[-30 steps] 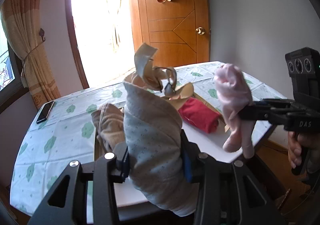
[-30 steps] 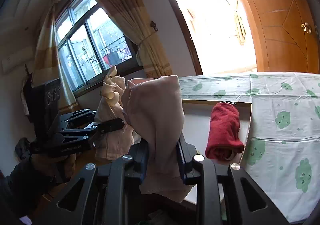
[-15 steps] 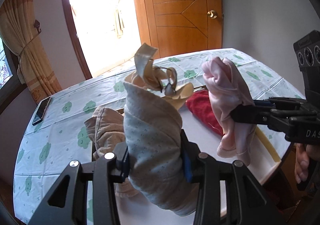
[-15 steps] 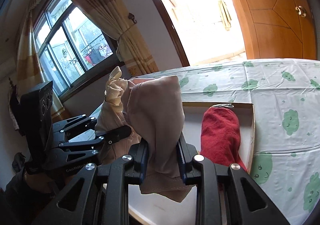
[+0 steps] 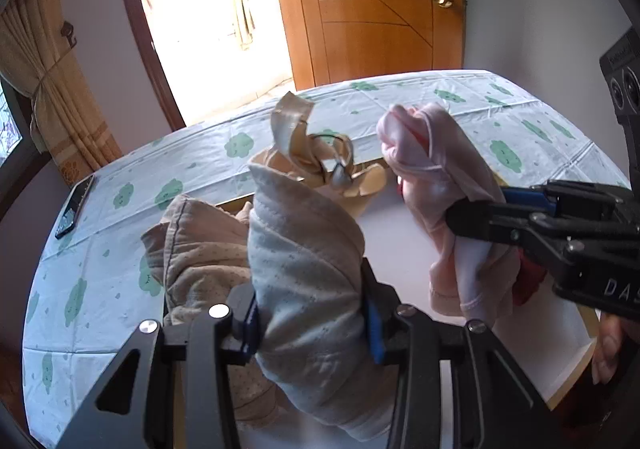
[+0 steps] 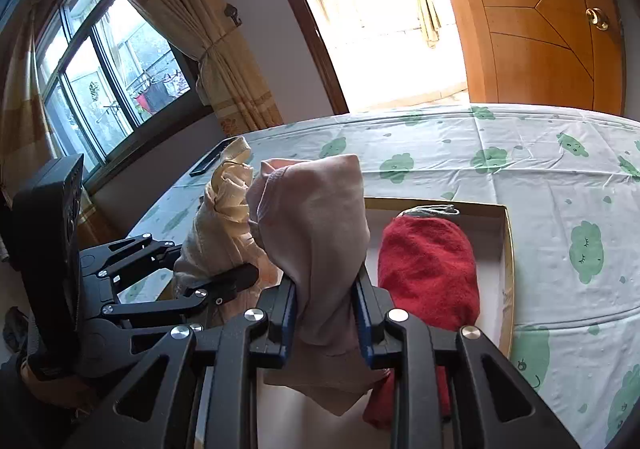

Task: Take underwear out of drawer
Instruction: 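Lower pink underwear into tray with right gripper while left gripper drops white underwear there, then move both open grippers back down into the open drawer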

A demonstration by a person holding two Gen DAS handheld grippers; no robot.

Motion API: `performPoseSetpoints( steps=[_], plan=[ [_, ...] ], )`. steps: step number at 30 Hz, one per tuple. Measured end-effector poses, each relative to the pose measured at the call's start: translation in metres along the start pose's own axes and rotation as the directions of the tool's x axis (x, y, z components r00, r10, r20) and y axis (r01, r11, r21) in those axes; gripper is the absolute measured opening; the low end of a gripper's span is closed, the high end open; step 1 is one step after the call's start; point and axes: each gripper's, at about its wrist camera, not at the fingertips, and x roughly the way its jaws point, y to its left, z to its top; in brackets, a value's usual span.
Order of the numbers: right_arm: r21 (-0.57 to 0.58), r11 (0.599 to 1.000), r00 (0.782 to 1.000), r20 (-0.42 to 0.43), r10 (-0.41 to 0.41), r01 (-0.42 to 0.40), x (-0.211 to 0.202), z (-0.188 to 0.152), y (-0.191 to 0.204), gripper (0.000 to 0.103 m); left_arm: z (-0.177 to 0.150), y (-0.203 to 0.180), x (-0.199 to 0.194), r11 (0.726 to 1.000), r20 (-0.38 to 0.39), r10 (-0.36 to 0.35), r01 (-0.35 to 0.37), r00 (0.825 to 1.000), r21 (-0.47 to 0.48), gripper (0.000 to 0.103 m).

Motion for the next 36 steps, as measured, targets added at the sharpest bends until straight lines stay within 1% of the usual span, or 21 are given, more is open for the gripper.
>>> performPoseSetpoints(
  steps=[6, 7, 8, 10, 11, 13, 15, 18, 21, 23, 25, 30, 33, 36],
  plan=[
    [0.023, 1.000, 1.000, -0.014, -0.015, 0.015, 0.010, -0.002, -0.008, 0.028, 0.001, -0.003, 0.006, 1.000, -0.004, 0.012, -0.012, 1.000, 0.006, 0.042],
    [0.022, 1.000, 1.000, -0.014, -0.012, 0.013, 0.011, -0.002, -0.008, 0.031, 0.001, -0.003, 0.006, 1.000, -0.002, 0.017, -0.017, 1.000, 0.007, 0.045],
    [0.017, 1.000, 1.000, -0.010, -0.013, 0.014, 0.011, -0.003, -0.008, 0.035, 0.001, -0.002, 0.007, 1.000, -0.001, 0.024, -0.024, 1.000, 0.006, 0.052],
    [0.014, 1.000, 1.000, -0.010, -0.021, 0.021, 0.010, -0.003, -0.008, 0.063, 0.000, -0.001, 0.007, 0.999, -0.002, 0.041, -0.041, 0.999, 0.000, 0.056],
    [0.006, 1.000, 1.000, -0.006, -0.019, 0.019, 0.007, -0.004, -0.006, 0.066, -0.001, 0.000, 0.006, 0.999, -0.007, 0.043, -0.043, 0.999, 0.001, 0.057],
    [-0.037, 0.999, 0.999, 0.007, -0.032, 0.032, -0.002, -0.007, -0.001, 0.066, -0.004, 0.000, 0.001, 0.999, 0.003, 0.047, -0.047, 0.999, 0.006, 0.059],
    [-0.083, 0.995, 0.999, 0.009, -0.046, 0.046, -0.011, -0.011, 0.004, 0.066, -0.009, 0.001, -0.009, 0.999, 0.035, 0.039, -0.039, 0.999, 0.006, 0.059],
    [-0.116, 0.993, 0.999, 0.027, -0.031, 0.034, -0.031, -0.021, 0.007, 0.067, -0.020, 0.001, -0.031, 1.000, 0.098, 0.010, -0.011, 0.995, 0.013, 0.063],
    [-0.137, 0.991, 0.999, 0.036, 0.011, -0.006, -0.054, -0.034, 0.012, 0.069, -0.033, -0.002, -0.055, 0.999, 0.149, -0.014, 0.009, 0.989, 0.035, 0.066],
    [-0.167, 0.986, 0.999, 0.038, 0.022, -0.016, -0.071, -0.045, 0.016, 0.071, -0.043, -0.006, -0.070, 0.998, 0.180, -0.035, 0.026, 0.983, 0.051, 0.071],
    [-0.179, 0.983, 0.998, 0.039, 0.054, -0.046, -0.090, -0.057, 0.019, 0.073, -0.056, -0.010, -0.085, 0.997, 0.206, -0.058, 0.045, 0.977, 0.066, 0.073],
    [-0.224, 0.971, 0.994, 0.043, 0.096, -0.084, -0.135, -0.092, 0.024, 0.075, -0.092, -0.017, -0.109, 0.992, 0.222, -0.120, 0.110, 0.968, 0.054, 0.073],
    [-0.257, 0.961, 0.994, 0.029, 0.109, -0.098, -0.154, -0.114, 0.026, 0.075, -0.115, -0.022, -0.113, 0.989, 0.205, -0.150, 0.145, 0.967, 0.041, 0.073],
    [-0.280, 0.953, 0.993, -0.005, 0.120, -0.116, -0.166, -0.137, 0.026, 0.075, -0.135, -0.028, -0.113, 0.985, 0.186, -0.175, 0.172, 0.967, 0.030, 0.073]
  ],
)
